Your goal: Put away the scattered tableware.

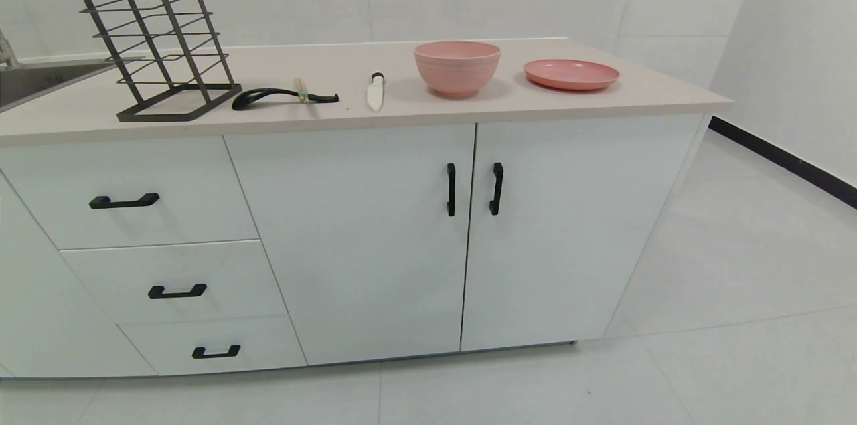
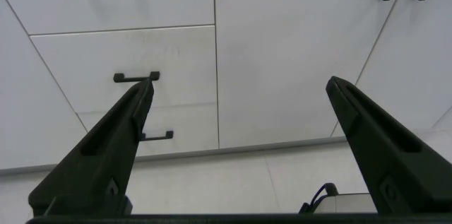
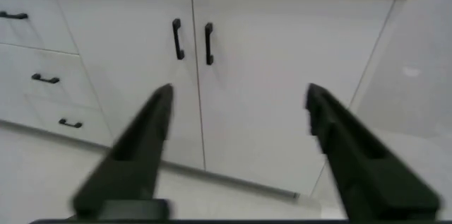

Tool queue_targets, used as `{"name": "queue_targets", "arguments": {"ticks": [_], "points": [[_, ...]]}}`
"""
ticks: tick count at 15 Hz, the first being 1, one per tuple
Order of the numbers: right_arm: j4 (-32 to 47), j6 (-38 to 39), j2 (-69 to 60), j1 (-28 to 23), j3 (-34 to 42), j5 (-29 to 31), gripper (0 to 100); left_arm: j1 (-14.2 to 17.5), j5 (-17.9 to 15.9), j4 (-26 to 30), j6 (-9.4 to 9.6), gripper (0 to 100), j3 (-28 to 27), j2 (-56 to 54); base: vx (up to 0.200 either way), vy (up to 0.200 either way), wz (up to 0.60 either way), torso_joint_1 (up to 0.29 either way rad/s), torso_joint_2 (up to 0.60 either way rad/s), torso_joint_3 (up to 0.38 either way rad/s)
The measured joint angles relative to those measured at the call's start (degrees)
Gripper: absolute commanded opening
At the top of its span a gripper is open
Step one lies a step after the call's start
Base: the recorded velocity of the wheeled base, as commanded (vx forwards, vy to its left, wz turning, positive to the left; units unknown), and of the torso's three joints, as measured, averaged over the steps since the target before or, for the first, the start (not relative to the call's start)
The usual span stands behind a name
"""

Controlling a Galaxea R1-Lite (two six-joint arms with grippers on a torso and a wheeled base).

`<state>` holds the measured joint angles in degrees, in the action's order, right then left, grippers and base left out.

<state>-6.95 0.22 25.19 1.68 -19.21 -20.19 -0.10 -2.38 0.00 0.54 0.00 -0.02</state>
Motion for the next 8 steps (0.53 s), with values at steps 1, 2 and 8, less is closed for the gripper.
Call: {"name": "queue_targets", "arguments": {"ticks": [1, 2, 8], "points": [[-0.8, 0.0, 3.2, 0.8, -0.2, -0.1, 100, 0.0, 0.0, 0.0, 0.0, 100, 0.0, 0.0, 0.0, 0.0, 0.0, 0.0, 0.0, 0.0], [-1.7, 0.0, 6.3, 1.7, -0.4, -0.2, 100, 0.0, 0.0, 0.0, 0.0, 100, 0.0, 0.0, 0.0, 0.0, 0.0, 0.0, 0.0, 0.0], [-16.7, -0.3, 25.9, 6.6, -0.4, -0.4, 100, 0.0, 0.0, 0.0, 0.0, 100, 0.0, 0.0, 0.0, 0.0, 0.0, 0.0, 0.0, 0.0]]}}
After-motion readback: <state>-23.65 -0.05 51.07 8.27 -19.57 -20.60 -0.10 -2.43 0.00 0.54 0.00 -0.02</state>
